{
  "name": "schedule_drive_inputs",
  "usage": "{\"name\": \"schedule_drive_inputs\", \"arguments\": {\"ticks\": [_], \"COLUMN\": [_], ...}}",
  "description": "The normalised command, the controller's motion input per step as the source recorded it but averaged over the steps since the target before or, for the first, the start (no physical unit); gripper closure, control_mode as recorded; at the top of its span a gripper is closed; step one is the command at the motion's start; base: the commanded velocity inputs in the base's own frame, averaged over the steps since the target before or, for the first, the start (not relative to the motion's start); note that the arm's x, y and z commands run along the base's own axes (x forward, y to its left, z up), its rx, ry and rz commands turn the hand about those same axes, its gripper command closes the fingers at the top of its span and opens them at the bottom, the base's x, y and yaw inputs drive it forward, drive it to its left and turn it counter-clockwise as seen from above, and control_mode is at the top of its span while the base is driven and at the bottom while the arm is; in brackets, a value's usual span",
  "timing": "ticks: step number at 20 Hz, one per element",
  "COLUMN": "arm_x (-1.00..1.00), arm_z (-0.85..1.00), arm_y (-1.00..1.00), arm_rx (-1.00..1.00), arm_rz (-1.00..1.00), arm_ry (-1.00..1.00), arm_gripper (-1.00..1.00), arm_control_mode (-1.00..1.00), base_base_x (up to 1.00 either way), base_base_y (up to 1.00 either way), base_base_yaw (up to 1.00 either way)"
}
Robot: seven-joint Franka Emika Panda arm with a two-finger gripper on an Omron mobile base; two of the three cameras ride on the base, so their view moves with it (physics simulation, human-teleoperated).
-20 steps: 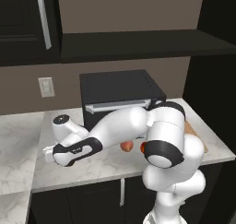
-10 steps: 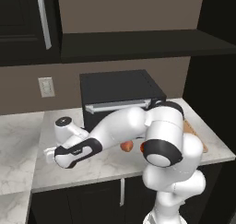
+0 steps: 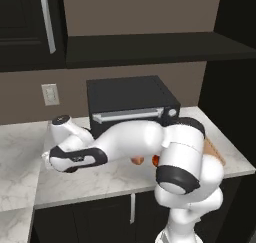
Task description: Place the avocado, onion, tomato, and bell pepper on the cutting board.
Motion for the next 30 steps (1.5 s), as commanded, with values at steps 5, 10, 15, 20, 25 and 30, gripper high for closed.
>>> {"name": "schedule_drive_inputs", "arguments": {"ticks": [5,10,15,20,25,30], "arm_x": [-0.29,-0.54,-0.39,-0.12,-0.05,0.00], "arm_z": [0.72,0.34,0.28,0.18,0.18,0.14], "arm_y": [-0.21,-0.46,-0.60,-0.73,-0.73,-0.73], "arm_rx": [0.05,0.05,0.06,0.04,0.01,0.00], "arm_rz": [0.00,0.00,0.00,0.00,0.00,0.00], "arm_ry": [0.00,-0.02,0.00,-0.01,-0.04,-0.03], "arm_gripper": [1.00,1.00,1.00,1.00,1.00,1.00], "arm_control_mode": [-1.00,-1.00,-1.00,-1.00,-1.00,-1.00], "base_base_x": [0.00,0.00,0.00,0.00,0.00,0.00], "base_base_y": [0.00,0.00,0.00,0.00,0.00,0.00], "base_base_yaw": [0.00,0.00,0.00,0.00,0.00,0.00]}}
